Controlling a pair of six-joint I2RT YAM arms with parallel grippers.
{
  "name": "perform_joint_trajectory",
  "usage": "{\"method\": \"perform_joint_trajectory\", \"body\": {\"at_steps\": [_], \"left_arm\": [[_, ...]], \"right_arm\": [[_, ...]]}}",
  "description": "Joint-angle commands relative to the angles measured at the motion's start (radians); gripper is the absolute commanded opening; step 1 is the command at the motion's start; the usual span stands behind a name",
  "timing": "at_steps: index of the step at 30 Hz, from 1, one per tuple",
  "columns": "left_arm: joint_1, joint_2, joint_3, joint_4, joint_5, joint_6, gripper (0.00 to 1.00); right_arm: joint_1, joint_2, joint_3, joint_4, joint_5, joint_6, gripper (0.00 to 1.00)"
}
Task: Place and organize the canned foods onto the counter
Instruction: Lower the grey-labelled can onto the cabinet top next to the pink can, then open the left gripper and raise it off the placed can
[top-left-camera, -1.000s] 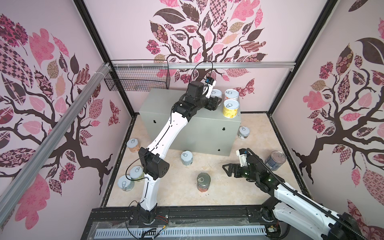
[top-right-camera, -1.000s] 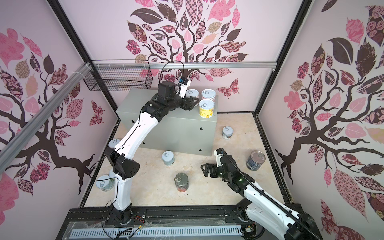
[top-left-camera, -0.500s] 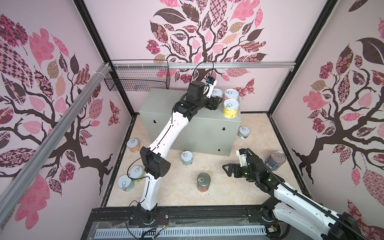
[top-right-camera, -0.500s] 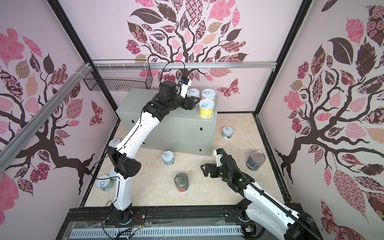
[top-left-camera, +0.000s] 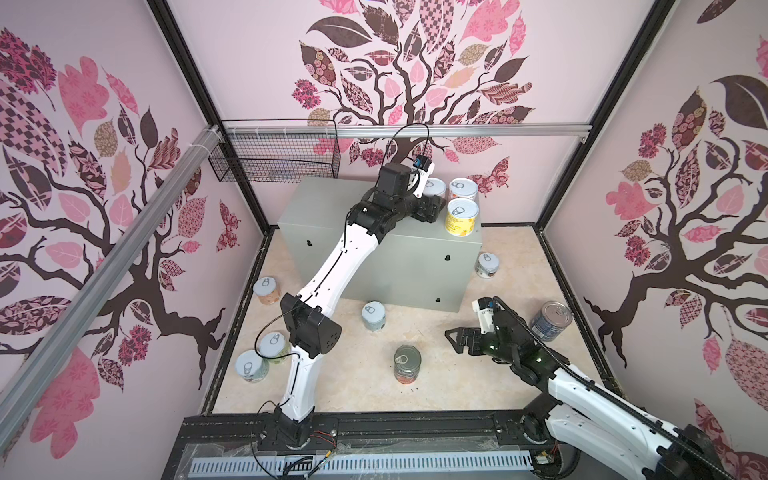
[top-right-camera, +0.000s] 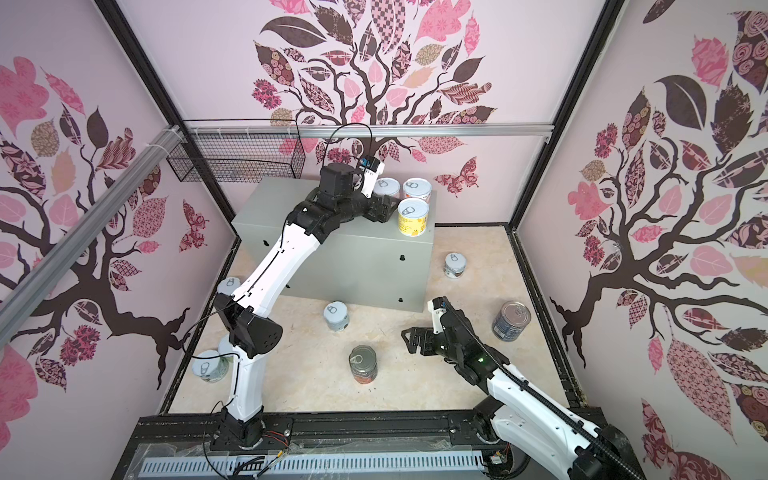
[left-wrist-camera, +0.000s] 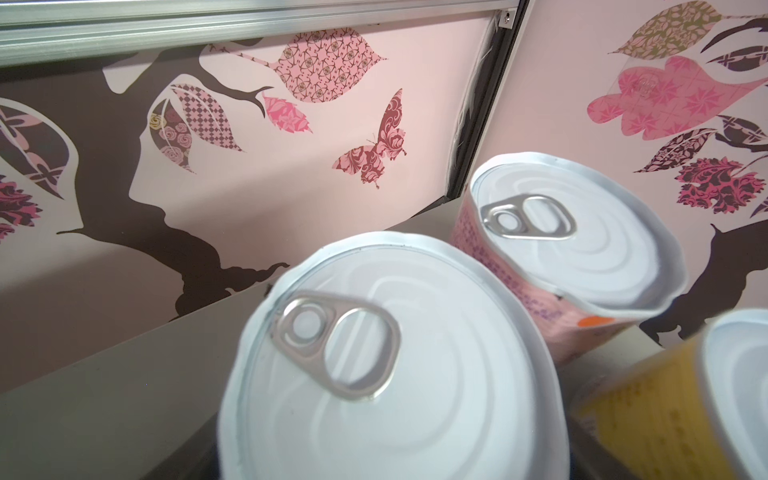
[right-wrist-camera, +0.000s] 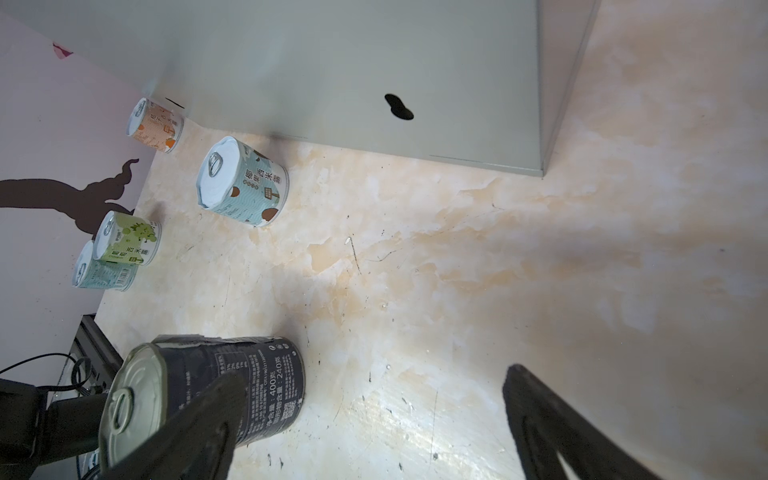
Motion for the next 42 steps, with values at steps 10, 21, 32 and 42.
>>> {"method": "perform_joint_trajectory", "body": {"at_steps": [10, 21, 32, 42], "left_arm": [[-0.007, -0.022, 0.048, -0.022, -0.019, 0.005, 0.92], [-0.007, -0.072, 0.048, -0.04, -0.046, 0.001, 0.94], [-0.009, -0.192, -0.05, -0.035, -0.08, -0.017, 0.94], [-0.01, -0.431, -0.336, -0.022, -0.156, -0.072, 0.97]], "right_arm": [[0.0, -0.032, 0.054, -0.031, 0.014, -0.01, 1.0], [0.0, -0.077, 0.091, -0.084, 0.03, -0.007, 1.0], [0.0, -0.152, 0.135, -0.177, 0.058, 0.003, 1.0], [0.0, -0.192, 0.17, -0.26, 0.106, 0.002, 1.0]]}}
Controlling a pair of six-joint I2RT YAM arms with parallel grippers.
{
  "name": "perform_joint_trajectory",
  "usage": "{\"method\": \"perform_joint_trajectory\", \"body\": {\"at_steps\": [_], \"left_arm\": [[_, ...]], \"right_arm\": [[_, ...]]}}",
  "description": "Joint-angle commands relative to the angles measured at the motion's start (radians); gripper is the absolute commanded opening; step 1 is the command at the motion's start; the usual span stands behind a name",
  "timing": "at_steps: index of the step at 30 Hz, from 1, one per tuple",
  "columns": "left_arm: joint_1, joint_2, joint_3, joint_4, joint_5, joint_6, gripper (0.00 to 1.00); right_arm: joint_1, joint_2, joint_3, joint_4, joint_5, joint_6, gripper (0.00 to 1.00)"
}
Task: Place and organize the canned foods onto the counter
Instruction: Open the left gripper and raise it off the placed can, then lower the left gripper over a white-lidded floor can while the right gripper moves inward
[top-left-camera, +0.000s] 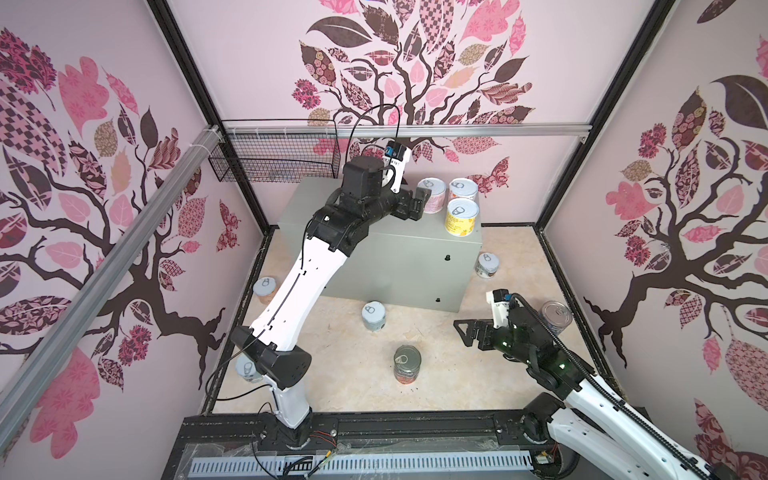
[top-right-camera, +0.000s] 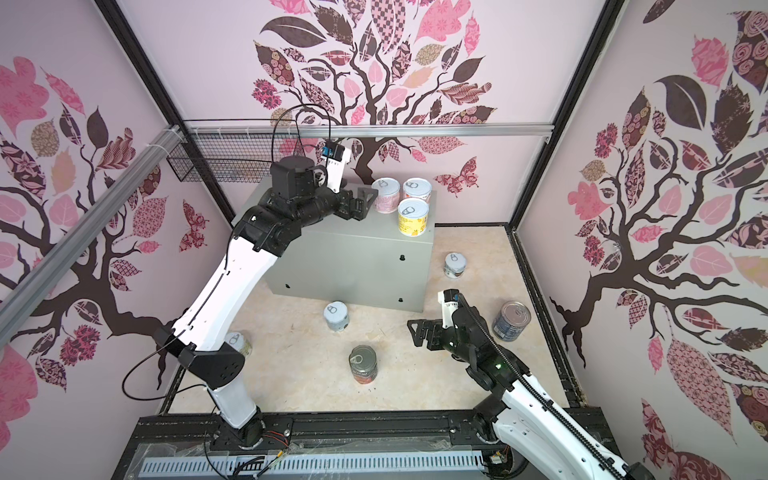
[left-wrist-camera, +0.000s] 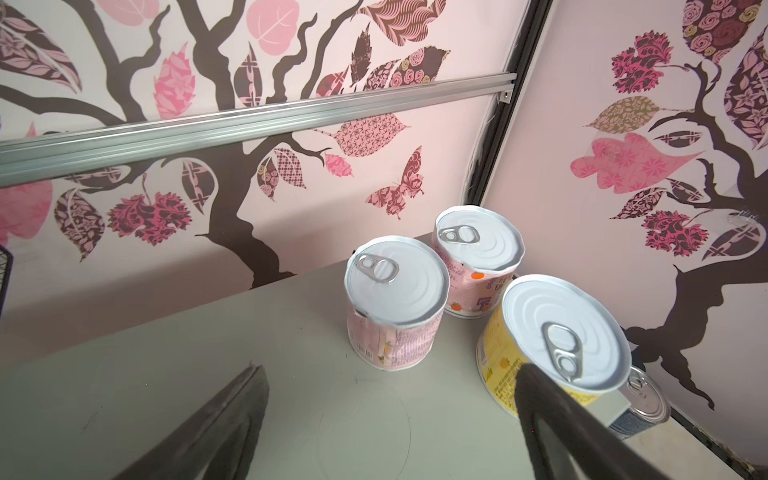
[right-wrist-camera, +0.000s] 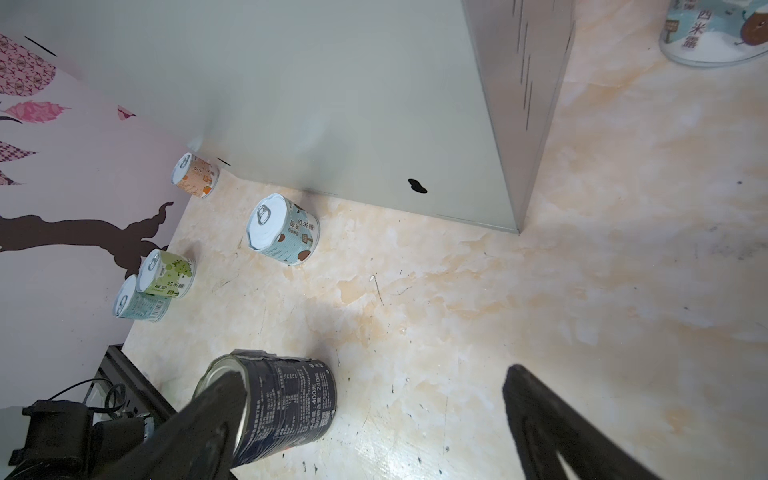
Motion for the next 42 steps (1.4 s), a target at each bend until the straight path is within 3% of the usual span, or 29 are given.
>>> {"method": "perform_joint_trajectory", "body": {"at_steps": [1, 8, 14, 21, 31, 42], "left_arm": [[-0.005, -0.086, -0.121, 0.012, -0.042, -0.034, 0.97], [-0.007, -0.304, -0.386, -0.008, -0.101, -0.083, 0.98], [-0.018, -0.49, -0.616, -0.03, -0.134, -0.141, 0.98], [-0.043, -0.662, -0.93, 0.012, -0.148, -0.223, 0.98], [-0.045, -0.743, -1.269, 0.166, -0.17, -0.329, 0.98], [-0.044, -0.599, -1.43, 0.372, -0.211, -0.41, 0.98]], "right_arm": [[0.0, -0.018, 0.038, -0.059, 0.035, 0.0, 1.0], [0.0, -0.009, 0.049, -0.09, 0.021, 0.002, 1.0], [0.001, -0.026, 0.005, -0.035, -0.074, 0.098, 1.0], [0.004, -0.02, -0.077, 0.034, -0.108, 0.151, 1.0], [0.07, 0.083, -0.157, 0.184, -0.087, 0.21, 1.0], [0.1, 0.237, -0.149, 0.293, -0.078, 0.194, 1.0]]}}
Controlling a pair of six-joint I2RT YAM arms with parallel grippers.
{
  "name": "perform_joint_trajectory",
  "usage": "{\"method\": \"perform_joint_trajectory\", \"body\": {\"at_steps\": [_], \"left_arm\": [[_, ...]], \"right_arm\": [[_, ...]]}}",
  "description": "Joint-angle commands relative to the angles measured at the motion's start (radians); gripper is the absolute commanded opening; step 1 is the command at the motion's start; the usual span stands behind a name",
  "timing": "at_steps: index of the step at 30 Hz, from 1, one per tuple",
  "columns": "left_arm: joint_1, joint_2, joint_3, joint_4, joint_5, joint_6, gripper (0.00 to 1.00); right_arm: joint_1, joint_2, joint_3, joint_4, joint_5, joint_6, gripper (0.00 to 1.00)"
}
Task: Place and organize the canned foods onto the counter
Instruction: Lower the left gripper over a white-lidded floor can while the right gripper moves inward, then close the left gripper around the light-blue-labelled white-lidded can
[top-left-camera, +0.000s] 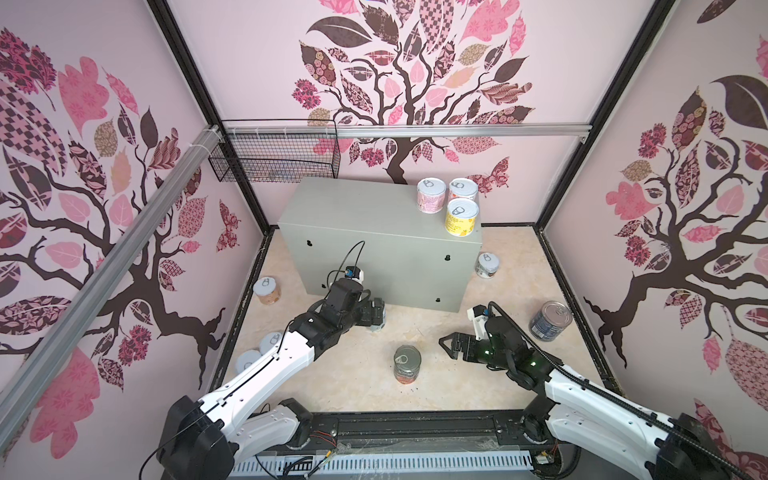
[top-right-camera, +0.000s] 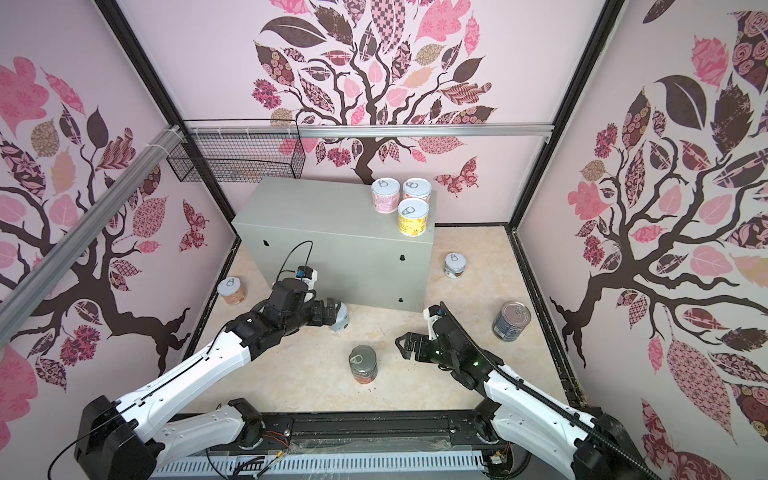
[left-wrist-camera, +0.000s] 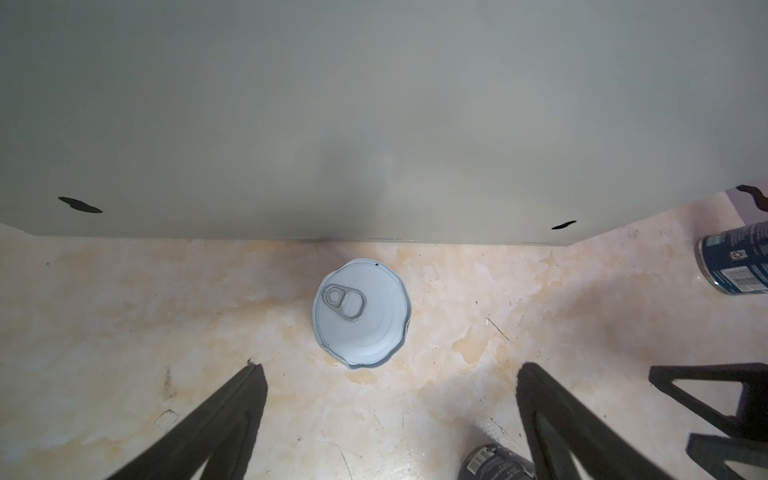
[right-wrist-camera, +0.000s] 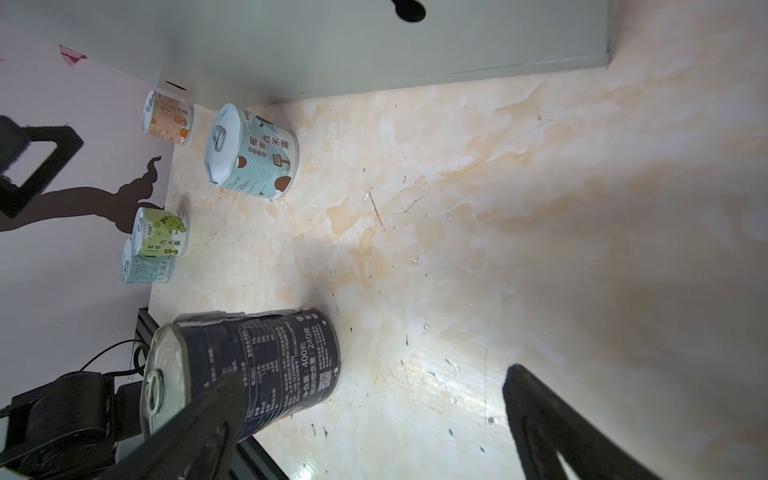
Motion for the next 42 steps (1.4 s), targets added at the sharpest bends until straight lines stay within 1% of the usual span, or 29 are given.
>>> {"method": "perform_joint_trajectory", "body": {"at_steps": [1, 4, 13, 21, 27, 35, 42], "left_arm": [[-0.002, 0.033, -0.07, 0.117, -0.039, -0.042, 0.98], [-0.002, 0.078, -0.099, 0.165, -0.06, -0.049, 0.98], [-0.002, 0.225, -0.11, 0.25, -0.073, -0.043, 0.98], [-0.002, 0.336, -0.096, 0.32, -0.019, -0.031, 0.98], [-0.003, 0.41, -0.076, 0.325, -0.036, -0.019, 0.97], [-0.004, 0.487, -0.035, 0.306, -0.07, -0.007, 0.92], [-0.004, 0.51, -0.041, 0.329, -0.113, 0.001, 0.88]], "right_arm": [[0.012, 0.031, 0.022, 0.046, 0.024, -0.016, 1.0], [0.034, 0.065, 0.032, 0.057, 0.058, -0.036, 1.0], [0.043, 0.195, 0.048, 0.147, 0.027, -0.049, 1.0], [0.045, 0.258, 0.052, 0.19, 0.024, -0.068, 1.0], [0.045, 0.301, 0.051, 0.219, 0.021, -0.077, 1.0], [0.045, 0.377, 0.054, 0.268, 0.003, -0.081, 1.0], [0.044, 0.417, 0.073, 0.27, -0.011, -0.094, 1.0]]}}
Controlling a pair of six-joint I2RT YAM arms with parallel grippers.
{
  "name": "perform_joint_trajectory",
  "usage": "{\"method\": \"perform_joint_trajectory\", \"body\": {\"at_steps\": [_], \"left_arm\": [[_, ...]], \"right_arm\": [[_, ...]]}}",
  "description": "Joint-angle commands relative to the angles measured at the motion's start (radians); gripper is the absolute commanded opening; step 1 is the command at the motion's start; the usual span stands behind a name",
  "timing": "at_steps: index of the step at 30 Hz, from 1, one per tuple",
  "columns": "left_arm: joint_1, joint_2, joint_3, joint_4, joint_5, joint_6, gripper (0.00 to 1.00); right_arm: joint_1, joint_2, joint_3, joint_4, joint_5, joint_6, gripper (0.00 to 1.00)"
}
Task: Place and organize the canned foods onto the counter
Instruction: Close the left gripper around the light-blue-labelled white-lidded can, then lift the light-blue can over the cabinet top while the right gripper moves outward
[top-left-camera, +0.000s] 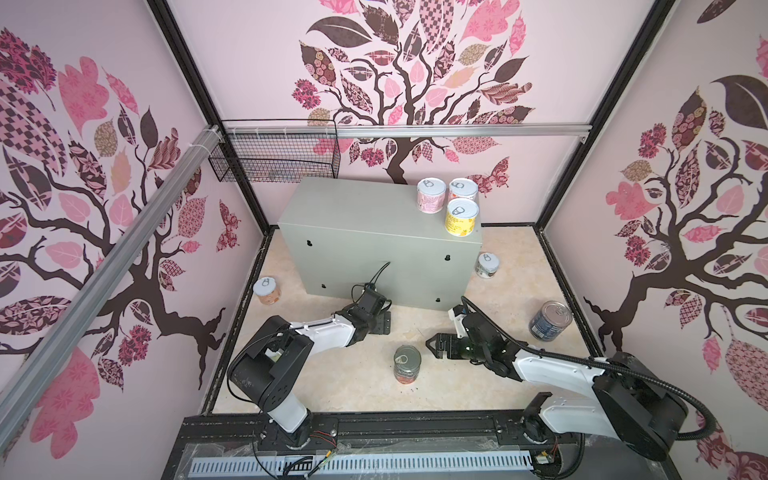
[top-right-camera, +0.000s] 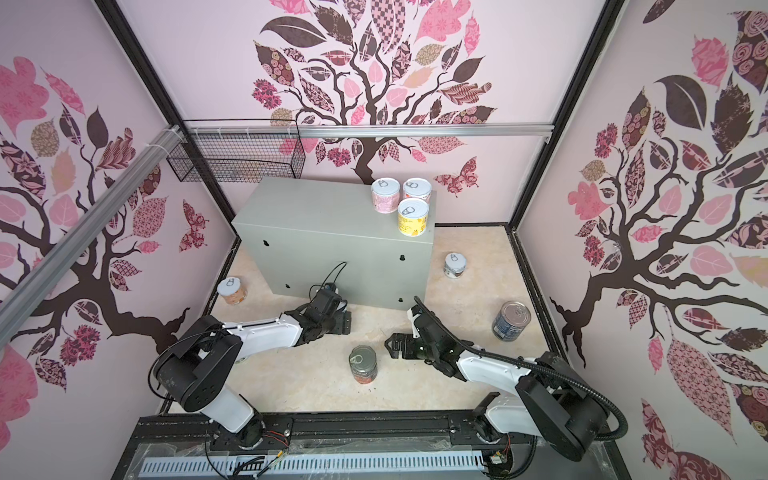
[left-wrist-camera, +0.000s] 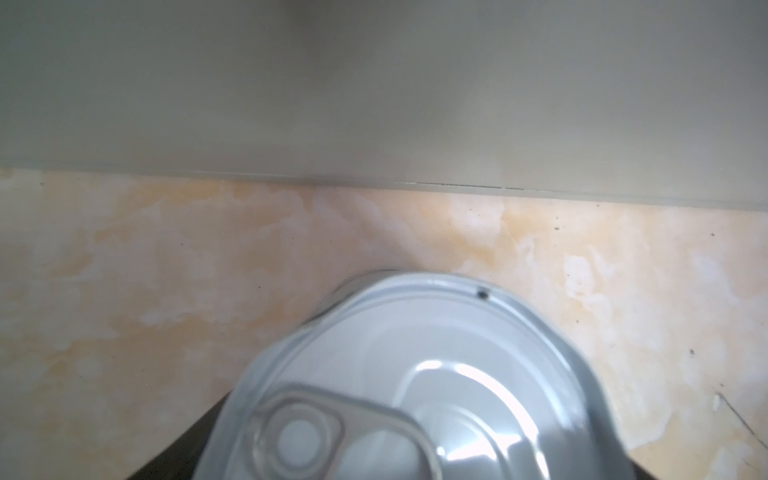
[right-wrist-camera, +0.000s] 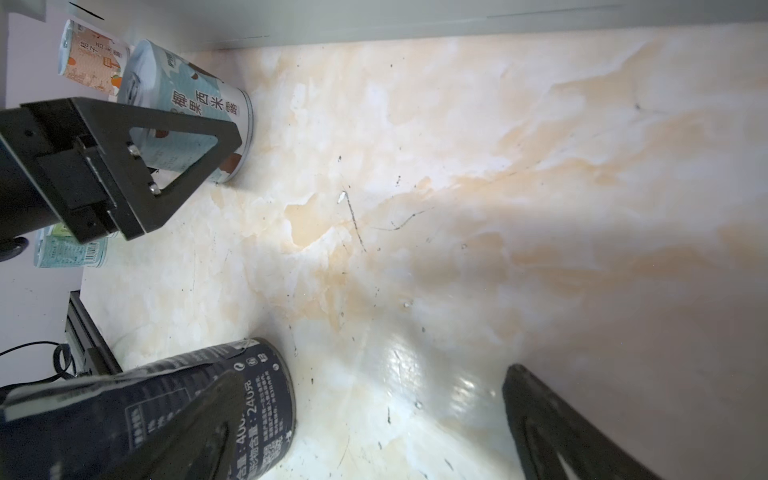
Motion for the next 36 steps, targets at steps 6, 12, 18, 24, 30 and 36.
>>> {"method": "perform_joint_trajectory", "body": {"at_steps": [6, 12, 18, 24, 30, 36], "left_arm": [[0.003, 0.009, 0.016, 0.031, -0.064, 0.014, 0.78], [-0.003, -0.023, 0.001, 0.04, -0.069, 0.019, 0.57], [-0.015, -0.086, -0.004, 0.011, -0.073, 0.024, 0.5], [-0.033, -0.181, -0.006, -0.034, -0.074, 0.018, 0.5], [-0.051, -0.303, -0.022, -0.094, -0.07, -0.003, 0.5], [-0.071, -0.445, -0.018, -0.177, -0.033, -0.027, 0.5]], "right_arm": [[0.005, 0.029, 0.042, 0.008, -0.007, -0.027, 1.0], [0.005, 0.035, 0.042, 0.003, -0.009, -0.029, 1.0], [0.005, 0.012, 0.034, -0.007, -0.006, -0.026, 1.0], [0.005, -0.033, 0.028, -0.032, 0.0, -0.021, 1.0], [0.005, -0.113, 0.02, -0.083, 0.014, -0.02, 1.0], [0.004, -0.194, 0.016, -0.132, 0.024, -0.008, 1.0]]}}
